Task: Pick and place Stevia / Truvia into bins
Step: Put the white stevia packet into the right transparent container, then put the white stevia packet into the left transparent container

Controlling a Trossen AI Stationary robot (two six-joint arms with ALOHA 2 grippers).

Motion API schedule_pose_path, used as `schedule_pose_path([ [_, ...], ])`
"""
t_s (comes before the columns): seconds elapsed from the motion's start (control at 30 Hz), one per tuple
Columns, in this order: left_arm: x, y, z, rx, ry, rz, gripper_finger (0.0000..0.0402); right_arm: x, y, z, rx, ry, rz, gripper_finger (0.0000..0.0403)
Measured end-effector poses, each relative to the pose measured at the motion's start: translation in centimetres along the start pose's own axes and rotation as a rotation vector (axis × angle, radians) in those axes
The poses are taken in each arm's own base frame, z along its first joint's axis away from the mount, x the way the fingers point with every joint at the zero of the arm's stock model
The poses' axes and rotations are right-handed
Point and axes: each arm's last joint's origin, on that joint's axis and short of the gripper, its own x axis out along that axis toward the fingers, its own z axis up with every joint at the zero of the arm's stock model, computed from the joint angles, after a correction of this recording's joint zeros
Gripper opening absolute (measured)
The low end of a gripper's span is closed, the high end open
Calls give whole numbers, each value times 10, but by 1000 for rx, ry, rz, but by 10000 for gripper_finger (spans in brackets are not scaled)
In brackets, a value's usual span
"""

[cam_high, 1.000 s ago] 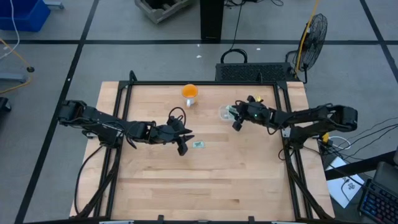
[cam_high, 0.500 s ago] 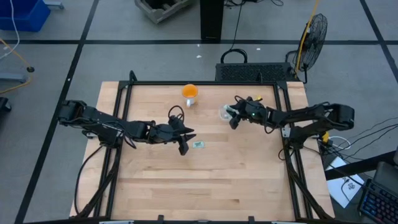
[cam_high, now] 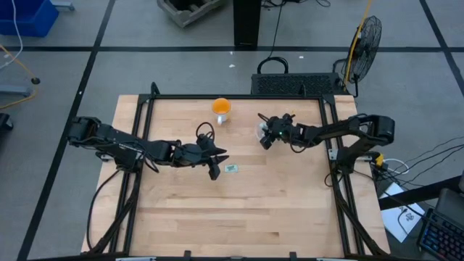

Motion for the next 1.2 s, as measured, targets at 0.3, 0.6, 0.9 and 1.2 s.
schedule_pose_path([
  [0.3,0,0,0,-2,3,1,120,12,3,-10,-15,43,38,131],
  [0.6,0,0,0,-4,4,0,120,14,4,-9,-34,23,43,159],
  [0.9,0,0,-1,-4,9,2,120,11,4,-6,-36,6,51,200],
  [1.2,0,0,-1,-3,11,0,120,-15,5,19,0,-95,252,192],
])
